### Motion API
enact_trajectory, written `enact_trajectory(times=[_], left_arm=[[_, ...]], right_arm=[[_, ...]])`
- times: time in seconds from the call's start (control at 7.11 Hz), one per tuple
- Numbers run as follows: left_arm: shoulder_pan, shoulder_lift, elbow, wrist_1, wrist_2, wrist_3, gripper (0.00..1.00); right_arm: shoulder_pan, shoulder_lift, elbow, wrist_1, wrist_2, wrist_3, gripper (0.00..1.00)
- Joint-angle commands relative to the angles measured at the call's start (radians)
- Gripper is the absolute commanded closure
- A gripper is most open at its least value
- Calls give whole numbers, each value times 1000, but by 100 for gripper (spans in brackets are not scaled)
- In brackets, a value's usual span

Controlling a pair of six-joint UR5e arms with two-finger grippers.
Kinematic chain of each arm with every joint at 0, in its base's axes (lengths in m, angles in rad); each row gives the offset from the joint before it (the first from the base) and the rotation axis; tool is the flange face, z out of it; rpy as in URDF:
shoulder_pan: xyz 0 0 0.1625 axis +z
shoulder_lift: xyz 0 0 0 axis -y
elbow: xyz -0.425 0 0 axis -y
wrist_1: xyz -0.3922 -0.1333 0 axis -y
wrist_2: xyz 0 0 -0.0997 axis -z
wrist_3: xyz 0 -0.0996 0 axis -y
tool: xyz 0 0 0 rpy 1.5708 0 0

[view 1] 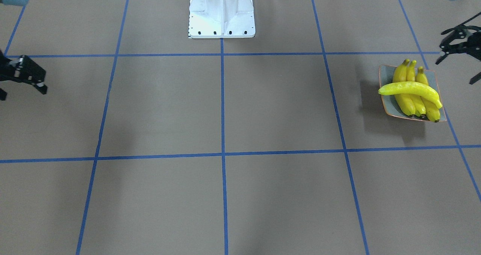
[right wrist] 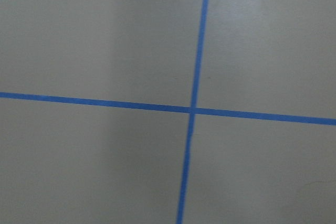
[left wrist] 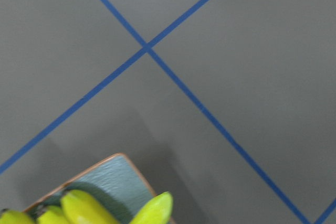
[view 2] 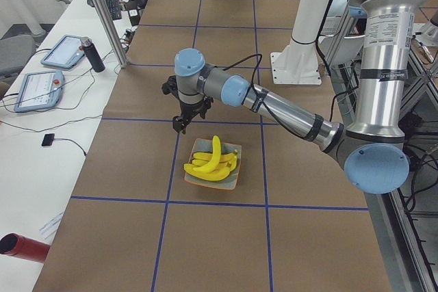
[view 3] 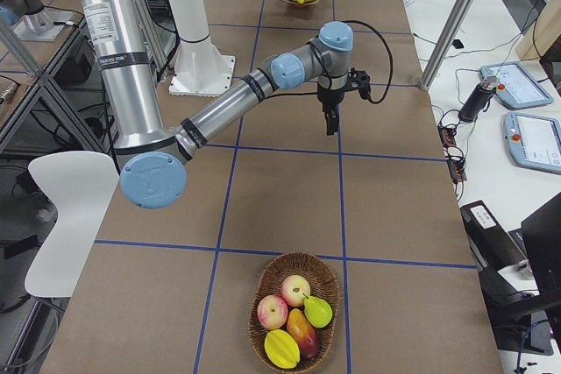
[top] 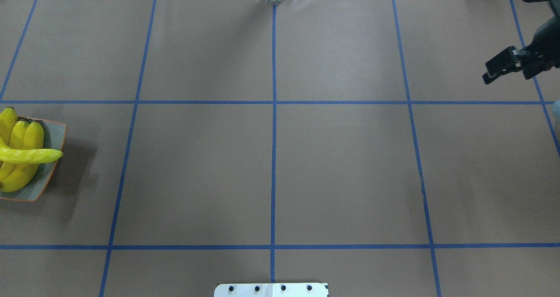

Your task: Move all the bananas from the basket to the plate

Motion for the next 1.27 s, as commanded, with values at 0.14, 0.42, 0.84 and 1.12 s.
enact_trajectory(times=[0.14,0.42,0.84,1.12], left_arm=[[-135,77,116,-25,-4,-38,0],[-198,135,156,-75,-4,-35,0],[-202,161,196,-149,-1,-43,0],[-206,135,215,-137,1,-96,0]], right_arm=[[198,-121,-58,-61,24,-190,0],[273,-121,-93,-6,-65,-211,0],[379,-231,-128,-3,-21,-214,0],[382,-283,-172,29,1,-293,0]])
